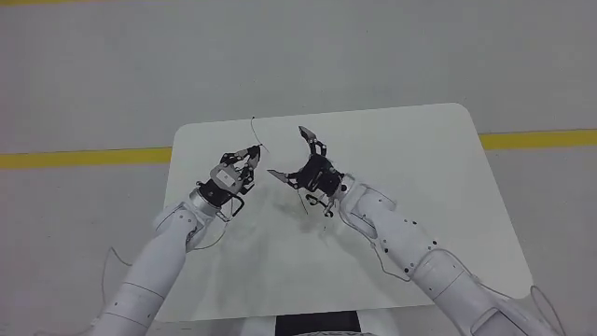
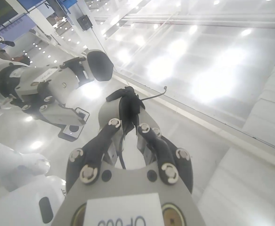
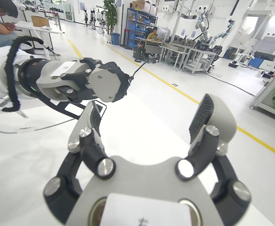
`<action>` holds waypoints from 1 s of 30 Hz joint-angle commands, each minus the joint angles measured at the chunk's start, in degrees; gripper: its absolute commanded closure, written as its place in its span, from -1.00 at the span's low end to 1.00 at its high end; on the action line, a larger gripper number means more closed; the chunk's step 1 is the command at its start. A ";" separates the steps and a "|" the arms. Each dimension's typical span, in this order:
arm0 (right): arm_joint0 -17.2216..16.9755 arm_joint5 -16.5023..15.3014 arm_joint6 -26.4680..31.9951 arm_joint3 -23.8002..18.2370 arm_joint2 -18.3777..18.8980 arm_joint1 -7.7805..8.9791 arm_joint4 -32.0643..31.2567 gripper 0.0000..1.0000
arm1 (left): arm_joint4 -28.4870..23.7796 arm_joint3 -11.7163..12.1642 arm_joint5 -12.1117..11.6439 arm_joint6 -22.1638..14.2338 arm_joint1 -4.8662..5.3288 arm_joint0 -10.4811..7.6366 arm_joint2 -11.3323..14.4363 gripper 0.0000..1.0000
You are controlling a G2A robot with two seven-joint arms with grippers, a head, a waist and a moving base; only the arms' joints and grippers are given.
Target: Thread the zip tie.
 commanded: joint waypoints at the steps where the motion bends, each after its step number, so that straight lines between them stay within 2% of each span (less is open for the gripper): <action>1: -0.02 0.39 0.09 -0.10 -0.11 -0.11 -0.28 -1.00 | -0.03 0.07 -0.01 -0.37 0.01 -0.10 0.27 1.00; 3: 0.01 0.90 0.19 -0.23 -0.28 -0.27 -0.62 -0.24 | -0.03 0.15 -0.01 -0.53 0.01 -0.18 0.38 1.00; 4: 0.04 1.09 0.19 -0.33 -0.37 -0.34 -0.80 0.02 | -0.03 0.15 -0.01 -0.53 0.01 -0.18 0.38 1.00; 6: 0.15 1.28 0.19 -0.41 -0.54 -0.45 -1.38 0.22 | -0.03 0.15 -0.01 -0.53 0.01 -0.18 0.38 1.00; 10: 0.25 1.38 0.08 -0.54 -0.74 -0.63 -2.16 0.50 | -0.03 0.15 -0.01 -0.53 0.01 -0.18 0.38 1.00; 19: 0.29 1.11 0.00 -0.23 -1.40 -1.16 -2.55 0.72 | -0.03 0.15 -0.01 -0.53 0.01 -0.18 0.38 1.00; 30: 0.51 0.43 0.41 0.47 -1.52 -1.65 -2.74 0.58 | -0.03 0.15 -0.01 -0.53 0.01 -0.18 0.38 1.00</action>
